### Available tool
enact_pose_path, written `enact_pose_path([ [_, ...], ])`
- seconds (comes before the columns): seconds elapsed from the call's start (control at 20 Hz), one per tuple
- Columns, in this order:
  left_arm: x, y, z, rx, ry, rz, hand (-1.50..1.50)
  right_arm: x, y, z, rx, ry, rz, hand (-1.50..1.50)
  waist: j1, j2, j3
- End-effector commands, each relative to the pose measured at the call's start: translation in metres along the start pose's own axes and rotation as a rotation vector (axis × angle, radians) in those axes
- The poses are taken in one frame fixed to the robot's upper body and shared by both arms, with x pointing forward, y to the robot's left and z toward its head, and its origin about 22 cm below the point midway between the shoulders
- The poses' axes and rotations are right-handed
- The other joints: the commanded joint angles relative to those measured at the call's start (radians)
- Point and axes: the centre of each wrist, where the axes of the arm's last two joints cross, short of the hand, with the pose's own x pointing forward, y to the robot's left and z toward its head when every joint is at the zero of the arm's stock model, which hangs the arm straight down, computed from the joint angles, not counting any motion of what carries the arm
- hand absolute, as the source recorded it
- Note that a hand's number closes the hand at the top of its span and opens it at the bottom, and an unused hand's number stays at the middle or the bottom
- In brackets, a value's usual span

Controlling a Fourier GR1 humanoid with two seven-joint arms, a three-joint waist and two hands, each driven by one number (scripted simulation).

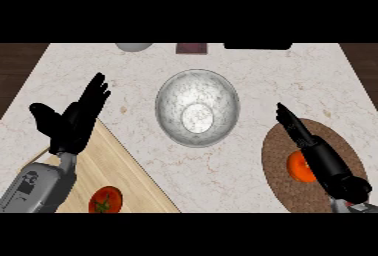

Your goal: Pick the pear from the placemat and place it in the bowl

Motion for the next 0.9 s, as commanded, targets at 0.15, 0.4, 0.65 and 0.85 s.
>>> enact_pose_path([
  [0.15, -0.014, -0.007, 0.018, -0.047, 0.004, 0.074, 0.0, -0.006, -0.065, 0.041, -0.474, 0.116, 0.209, 1.5, -0.063, 0.005, -0.007],
  [0.4, -0.023, -0.019, 0.023, -0.065, 0.037, 0.141, 0.0, -0.042, -0.11, 0.097, -1.07, 0.375, 0.31, -1.5, -0.157, 0.0, -0.008],
  [0.65, -0.034, -0.046, 0.025, -0.188, 0.016, 0.174, 0.0, -0.038, -0.034, 0.114, -0.925, 0.247, 0.494, -1.5, -0.042, 0.017, -0.005],
  [0.85, -0.029, -0.055, 0.028, -0.184, 0.017, 0.16, 0.0, -0.03, -0.027, 0.132, -0.816, 0.445, 0.68, -1.5, -0.037, 0.02, -0.01],
])
